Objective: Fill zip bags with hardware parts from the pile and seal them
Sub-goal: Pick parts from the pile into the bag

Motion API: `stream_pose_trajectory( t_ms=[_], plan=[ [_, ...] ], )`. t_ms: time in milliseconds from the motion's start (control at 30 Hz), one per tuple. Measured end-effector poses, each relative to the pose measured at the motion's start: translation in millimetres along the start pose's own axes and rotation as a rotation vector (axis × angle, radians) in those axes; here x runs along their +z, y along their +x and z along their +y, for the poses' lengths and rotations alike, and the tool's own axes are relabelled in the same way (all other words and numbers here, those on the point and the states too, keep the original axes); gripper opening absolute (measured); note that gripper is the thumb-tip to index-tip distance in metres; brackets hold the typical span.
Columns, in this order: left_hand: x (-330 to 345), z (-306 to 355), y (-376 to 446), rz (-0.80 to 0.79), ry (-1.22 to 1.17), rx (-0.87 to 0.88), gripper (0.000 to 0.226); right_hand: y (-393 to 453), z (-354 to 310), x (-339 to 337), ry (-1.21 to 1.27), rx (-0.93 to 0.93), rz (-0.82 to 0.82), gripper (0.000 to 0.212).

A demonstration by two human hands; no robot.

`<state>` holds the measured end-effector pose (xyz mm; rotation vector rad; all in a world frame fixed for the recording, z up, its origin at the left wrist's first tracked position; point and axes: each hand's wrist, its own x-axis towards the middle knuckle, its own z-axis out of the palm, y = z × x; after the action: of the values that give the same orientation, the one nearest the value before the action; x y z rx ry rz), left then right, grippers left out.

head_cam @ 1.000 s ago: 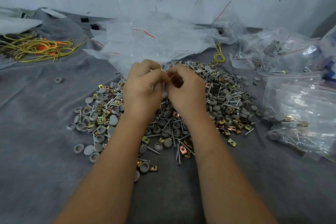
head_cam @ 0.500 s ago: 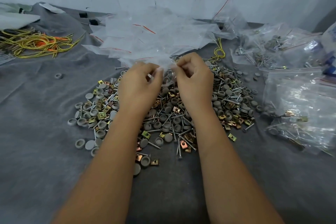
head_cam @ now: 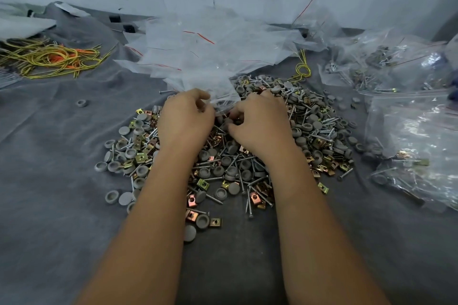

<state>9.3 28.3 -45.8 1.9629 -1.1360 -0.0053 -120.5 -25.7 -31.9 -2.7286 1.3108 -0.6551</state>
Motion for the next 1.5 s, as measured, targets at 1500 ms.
stream_pose_trajectory(
  t_ms=[1500],
  plan=[
    [5.3, 8.2, -3.1, 0.082, -0.439, -0.009, 0.017, 0.8, -3.2, 6.1, 0.674, -0.003, 0.293, 0.029]
  ],
)
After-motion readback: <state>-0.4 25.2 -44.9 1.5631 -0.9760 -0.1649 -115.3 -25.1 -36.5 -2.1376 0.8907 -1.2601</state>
